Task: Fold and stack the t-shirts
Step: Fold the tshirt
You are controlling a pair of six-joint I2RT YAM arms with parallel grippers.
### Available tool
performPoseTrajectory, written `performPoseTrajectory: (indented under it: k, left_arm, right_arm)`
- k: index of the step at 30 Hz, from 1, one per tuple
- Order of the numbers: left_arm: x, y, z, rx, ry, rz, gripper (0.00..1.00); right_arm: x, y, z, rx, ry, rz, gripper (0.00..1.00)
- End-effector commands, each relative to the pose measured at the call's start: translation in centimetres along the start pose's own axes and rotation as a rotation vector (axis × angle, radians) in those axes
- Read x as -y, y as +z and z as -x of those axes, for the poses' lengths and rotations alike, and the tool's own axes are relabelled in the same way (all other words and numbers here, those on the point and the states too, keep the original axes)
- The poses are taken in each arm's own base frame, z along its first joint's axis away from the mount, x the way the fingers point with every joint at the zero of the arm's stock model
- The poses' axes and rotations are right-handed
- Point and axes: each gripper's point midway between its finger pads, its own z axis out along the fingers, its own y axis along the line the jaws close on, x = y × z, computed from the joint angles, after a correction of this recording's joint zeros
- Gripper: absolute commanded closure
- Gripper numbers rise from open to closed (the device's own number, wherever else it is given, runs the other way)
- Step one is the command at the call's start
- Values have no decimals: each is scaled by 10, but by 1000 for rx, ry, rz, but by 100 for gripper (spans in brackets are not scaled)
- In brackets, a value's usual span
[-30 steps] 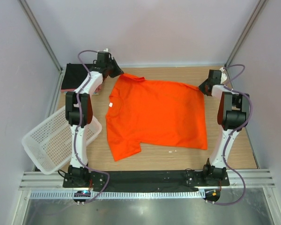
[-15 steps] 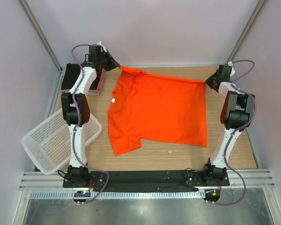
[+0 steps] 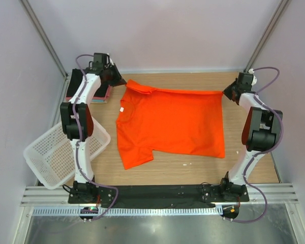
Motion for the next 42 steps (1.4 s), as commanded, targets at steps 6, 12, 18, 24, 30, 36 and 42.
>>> performPoseTrajectory:
  k: [6,12,18,24,30,36,42]
  left_arm:
    - [6,-63,-31,-21,-43,42,100]
    - [-15,-66,-75,-105,-83,111,100]
    - [-32,-65,-101,-164,-84,167,100]
    - [-34,-69,-110,-184,-85,199,100]
    - [-39,-74,-119,-193,-98,233,100]
    - [-51,-63,-140,-242,-90,280,100]
    - [-65,-63,-146,-243,-36,377,100]
  right_arm:
    - [12,-33,-9,-19,0,-52,99]
    - [30,-43,-40,-87,20,-78,99]
    - [43,-50,-56,-120,9,-103,99]
    - [45,-59,-63,-132,13,-103,99]
    - [49,-66,-68,-137,12,-115,99]
    - [56,-65,-74,-159,3,-141,99]
    - [65,-68,-81,-171,-3,-170,99]
